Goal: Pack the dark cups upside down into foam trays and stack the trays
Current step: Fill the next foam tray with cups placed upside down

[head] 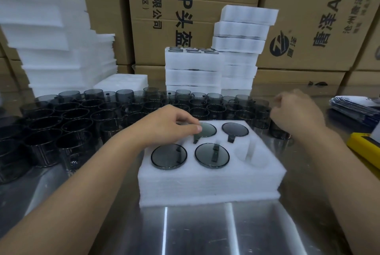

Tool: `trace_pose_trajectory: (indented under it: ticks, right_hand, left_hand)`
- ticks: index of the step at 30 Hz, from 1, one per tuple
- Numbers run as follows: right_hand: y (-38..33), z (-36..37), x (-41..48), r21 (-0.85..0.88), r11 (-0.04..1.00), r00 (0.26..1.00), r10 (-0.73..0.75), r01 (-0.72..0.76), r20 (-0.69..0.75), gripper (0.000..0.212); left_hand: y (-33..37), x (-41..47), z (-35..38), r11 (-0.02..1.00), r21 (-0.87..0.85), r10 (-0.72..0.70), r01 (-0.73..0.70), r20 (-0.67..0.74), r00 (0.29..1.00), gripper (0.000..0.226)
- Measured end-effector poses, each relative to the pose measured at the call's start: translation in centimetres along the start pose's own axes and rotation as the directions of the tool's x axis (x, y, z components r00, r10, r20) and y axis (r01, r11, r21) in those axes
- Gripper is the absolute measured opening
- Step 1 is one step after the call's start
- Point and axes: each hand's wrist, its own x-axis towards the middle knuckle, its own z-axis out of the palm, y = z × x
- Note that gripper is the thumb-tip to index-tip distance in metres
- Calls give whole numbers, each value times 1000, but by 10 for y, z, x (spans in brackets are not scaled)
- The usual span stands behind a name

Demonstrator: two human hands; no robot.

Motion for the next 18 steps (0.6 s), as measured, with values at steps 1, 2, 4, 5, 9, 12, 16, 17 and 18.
trace_pose_trajectory:
  ticks: [1,2,4,5,9,12,16,17,18]
  right_hand:
    - [1,0,-1,-62,996,995,70,-66,71,19]
    - [1,0,-2,-114,986,981,133,-118,139,12]
    - [2,1,-2,-188,970,950,199,-156,241,13]
    - [2,1,-3,-212,965,940,208,-152,271,14]
    - [-2,4,-7,-253,962,936,183,-107,302,15]
    - [-9,8,-12,-255,966,938,135,-52,319,13]
    - [-13,6,-15,-233,972,955,97,-31,279,11]
    - [-14,3,-15,-217,975,962,100,-44,255,13]
    - [-15,0,-16,-199,978,967,106,-60,230,14]
  left_hand:
    - [-1,0,1,1000,0,4,-4,-19,1000,13]
    - [-1,0,2,1000,2,6,-6,-39,999,13]
    - [-1,0,5,999,44,25,-21,-94,995,15]
    - [0,1,7,996,87,43,-32,-123,992,15]
    - [2,1,12,965,257,99,-52,-176,979,17]
    - [1,2,13,946,318,124,-63,-177,976,19]
    - [1,2,13,940,335,131,-66,-175,976,19]
    - [1,2,13,942,330,128,-64,-176,976,18]
    - [1,2,13,946,319,121,-60,-176,977,18]
